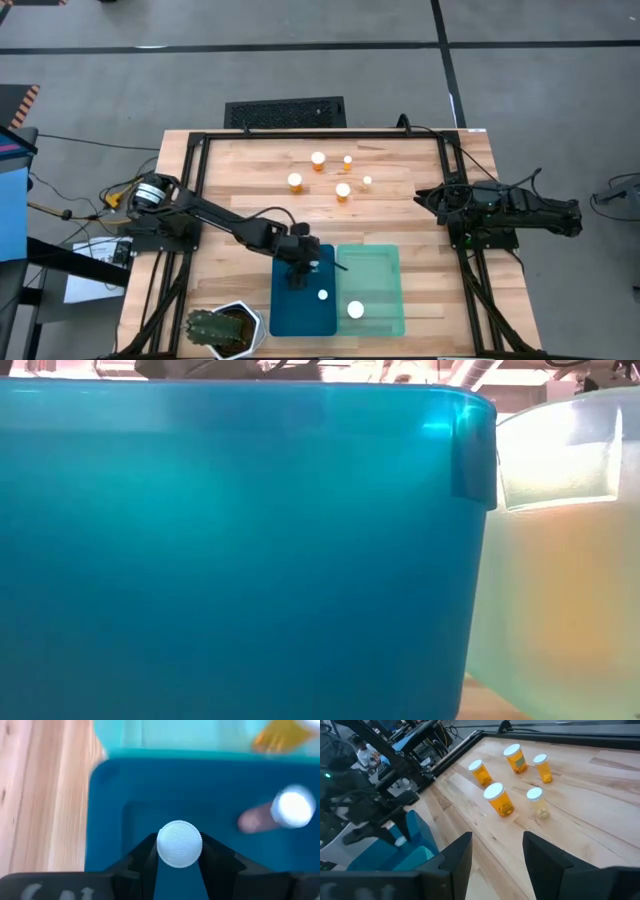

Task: Pick and place medicine bottles into bin by pill shape (circle, oval)
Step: Put the small green pill bottle into the blue bin

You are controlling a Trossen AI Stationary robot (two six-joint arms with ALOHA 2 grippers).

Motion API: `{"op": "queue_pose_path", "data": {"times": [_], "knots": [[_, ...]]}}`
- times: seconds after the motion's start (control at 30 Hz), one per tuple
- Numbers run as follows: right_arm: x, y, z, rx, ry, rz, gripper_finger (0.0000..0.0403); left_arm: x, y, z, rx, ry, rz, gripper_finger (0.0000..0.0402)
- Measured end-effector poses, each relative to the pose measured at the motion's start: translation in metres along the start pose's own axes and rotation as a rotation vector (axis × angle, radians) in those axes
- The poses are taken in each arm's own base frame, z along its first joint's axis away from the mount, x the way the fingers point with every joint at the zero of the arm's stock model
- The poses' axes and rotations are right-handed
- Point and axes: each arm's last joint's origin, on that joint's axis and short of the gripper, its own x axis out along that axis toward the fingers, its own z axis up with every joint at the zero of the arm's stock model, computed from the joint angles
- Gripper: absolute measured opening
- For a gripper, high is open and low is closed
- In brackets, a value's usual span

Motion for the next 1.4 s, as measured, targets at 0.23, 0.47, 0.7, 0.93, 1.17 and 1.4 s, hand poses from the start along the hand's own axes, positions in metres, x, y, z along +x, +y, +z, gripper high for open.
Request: {"op": "queue_pose_path", "data": {"times": [0.23,0.47,0.7,0.93,1.17,1.4], "knots": [[0.000,0.000,0.000,0.000,0.003,-0.002,0.0187,-0.002,0.001,-0.006,0.027,0.053,0.051,0.0114],[0.000,0.000,0.000,0.001,-0.002,0.002,0.0184,0.005,-0.005,-0.008,0.054,0.045,0.088,0.0114],[0.000,0.000,0.000,0.001,-0.003,0.003,0.0187,0.007,-0.006,-0.009,0.060,0.042,0.112,0.0114],[0.000,0.000,0.000,0.001,-0.002,0.002,0.0184,0.007,-0.007,-0.009,0.062,0.046,0.111,0.0132],[0.000,0.000,0.000,0.001,-0.002,0.002,0.0187,0.003,-0.008,-0.003,0.064,0.061,0.122,0.0190],[0.000,0.000,0.000,0.000,-0.002,0.002,0.0188,-0.008,-0.011,0.009,0.063,0.091,0.131,0.0226]]}}
